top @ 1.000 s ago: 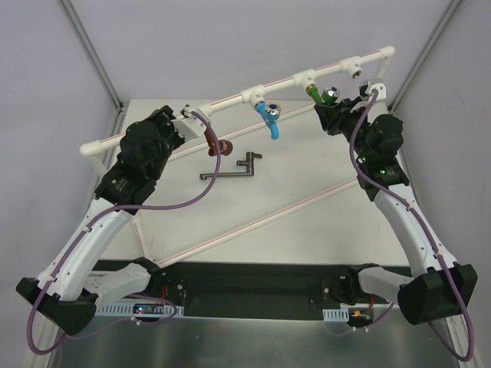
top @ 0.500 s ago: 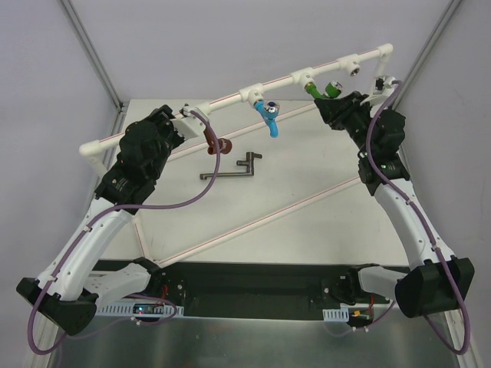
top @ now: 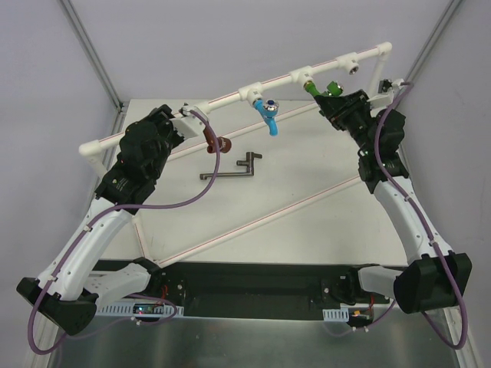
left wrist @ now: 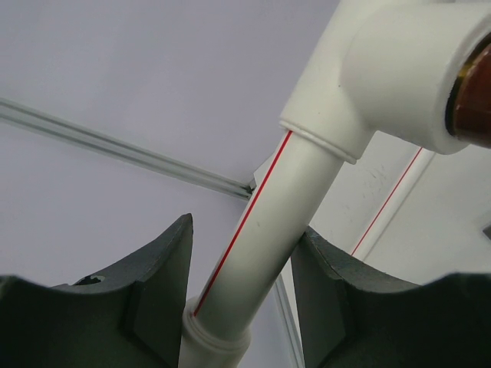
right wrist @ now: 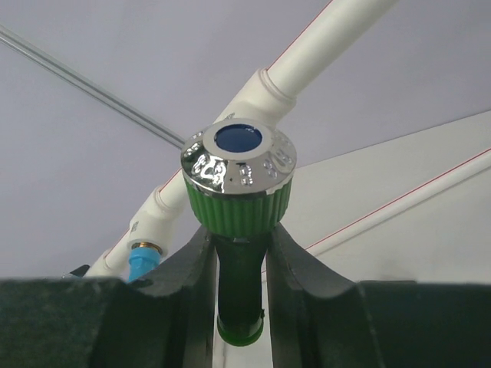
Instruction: Install the water faucets
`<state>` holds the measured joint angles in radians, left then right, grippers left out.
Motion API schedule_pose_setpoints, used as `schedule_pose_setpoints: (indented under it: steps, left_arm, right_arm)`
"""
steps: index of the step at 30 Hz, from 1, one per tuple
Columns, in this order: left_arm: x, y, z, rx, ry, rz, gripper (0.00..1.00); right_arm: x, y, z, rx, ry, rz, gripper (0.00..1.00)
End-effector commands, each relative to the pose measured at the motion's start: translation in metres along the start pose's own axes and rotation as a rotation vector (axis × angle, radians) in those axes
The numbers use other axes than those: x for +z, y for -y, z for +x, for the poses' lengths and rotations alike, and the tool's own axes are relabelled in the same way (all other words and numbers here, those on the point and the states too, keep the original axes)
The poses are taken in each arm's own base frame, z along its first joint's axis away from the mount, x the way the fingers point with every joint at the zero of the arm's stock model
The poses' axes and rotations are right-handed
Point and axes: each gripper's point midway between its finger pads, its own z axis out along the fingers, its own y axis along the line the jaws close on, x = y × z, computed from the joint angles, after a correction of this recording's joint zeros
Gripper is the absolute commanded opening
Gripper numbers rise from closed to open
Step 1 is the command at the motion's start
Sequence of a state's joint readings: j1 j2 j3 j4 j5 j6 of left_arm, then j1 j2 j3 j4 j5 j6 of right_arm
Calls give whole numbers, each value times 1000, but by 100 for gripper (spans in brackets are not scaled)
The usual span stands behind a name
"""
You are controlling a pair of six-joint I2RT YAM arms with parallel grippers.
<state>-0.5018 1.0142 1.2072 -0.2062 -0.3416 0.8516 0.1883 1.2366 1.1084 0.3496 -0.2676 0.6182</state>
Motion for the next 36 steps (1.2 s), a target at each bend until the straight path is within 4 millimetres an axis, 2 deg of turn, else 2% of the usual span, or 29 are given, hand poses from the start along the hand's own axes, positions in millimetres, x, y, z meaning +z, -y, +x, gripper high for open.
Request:
schedule_pose_setpoints:
  steps: [1,14,29,36]
  left_arm:
    - [-1,66,27,-231,-97,183,0]
    - [1,69,28,-225,-98,186,0]
    - [-1,68,26,-233,-86,190,0]
    - [-2,68,25,-238,-81,190,0]
  right_arm:
    - [22,25,18,185,-15,54,2]
    - [29,25,29,492,-35,20,2]
    - [26,19,34,660,-3,63,2]
    - [25,11,34,762,4,62,2]
